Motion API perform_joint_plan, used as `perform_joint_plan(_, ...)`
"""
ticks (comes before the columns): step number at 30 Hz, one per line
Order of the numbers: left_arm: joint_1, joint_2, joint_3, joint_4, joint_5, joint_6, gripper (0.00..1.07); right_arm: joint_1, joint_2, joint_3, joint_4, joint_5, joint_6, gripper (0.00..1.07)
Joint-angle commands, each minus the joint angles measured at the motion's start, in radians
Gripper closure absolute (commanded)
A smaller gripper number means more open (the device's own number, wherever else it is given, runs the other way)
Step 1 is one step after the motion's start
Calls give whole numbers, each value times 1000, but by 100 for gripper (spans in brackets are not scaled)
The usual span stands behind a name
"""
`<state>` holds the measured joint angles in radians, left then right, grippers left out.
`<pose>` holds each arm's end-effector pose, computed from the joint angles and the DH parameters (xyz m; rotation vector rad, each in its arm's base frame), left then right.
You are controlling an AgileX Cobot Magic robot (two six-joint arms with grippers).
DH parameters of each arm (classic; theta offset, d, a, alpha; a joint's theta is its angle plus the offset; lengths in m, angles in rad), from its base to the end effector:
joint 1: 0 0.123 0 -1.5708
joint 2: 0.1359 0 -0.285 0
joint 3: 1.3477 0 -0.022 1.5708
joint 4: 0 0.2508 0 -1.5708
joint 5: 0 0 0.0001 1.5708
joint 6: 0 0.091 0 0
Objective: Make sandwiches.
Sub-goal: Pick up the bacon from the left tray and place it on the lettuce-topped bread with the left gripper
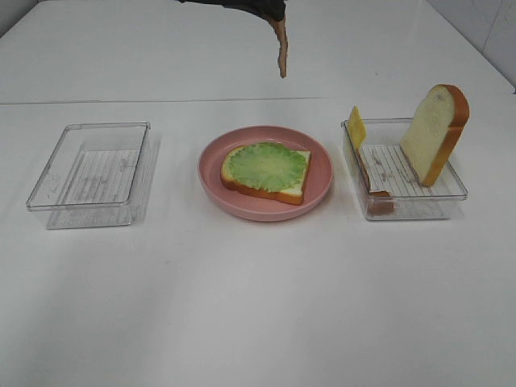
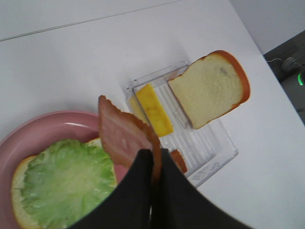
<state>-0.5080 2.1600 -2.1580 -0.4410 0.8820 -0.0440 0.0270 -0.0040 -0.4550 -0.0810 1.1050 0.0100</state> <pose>0.4223 -0.2694 0.3211 0.3841 2.3771 -0.8008 -0.0025 -0.0067 0.2615 -0.0141 2.1276 -0.0767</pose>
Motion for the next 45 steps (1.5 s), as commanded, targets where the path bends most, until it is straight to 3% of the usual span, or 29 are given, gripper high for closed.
perform_joint_plan(1,-7,5,-5,-74,-25,30,107,-5,-35,2,-3,-5,-10,11)
perform_joint_plan(6,-7,59,-5,-201,-5,59,107,-5,-35,2,-3,-5,-10,11)
perform_joint_plan(14,-8,142,-5,-277,33,73,107,-5,-35,2,-3,-5,-10,11)
perform_joint_plan(27,7,257,-5,-267,99,81,107,-5,-35,2,-3,-5,-10,11)
perform_joint_plan(35,57,269,-5,-193,113,63,107,-5,-35,2,-3,-5,-10,11)
perform_joint_plan(37,78,270,-5,-138,134,62,107,-5,-35,2,-3,-5,-10,11)
perform_joint_plan(45,78,285,-5,-101,144,62,107,-5,-35,2,-3,-5,-10,11)
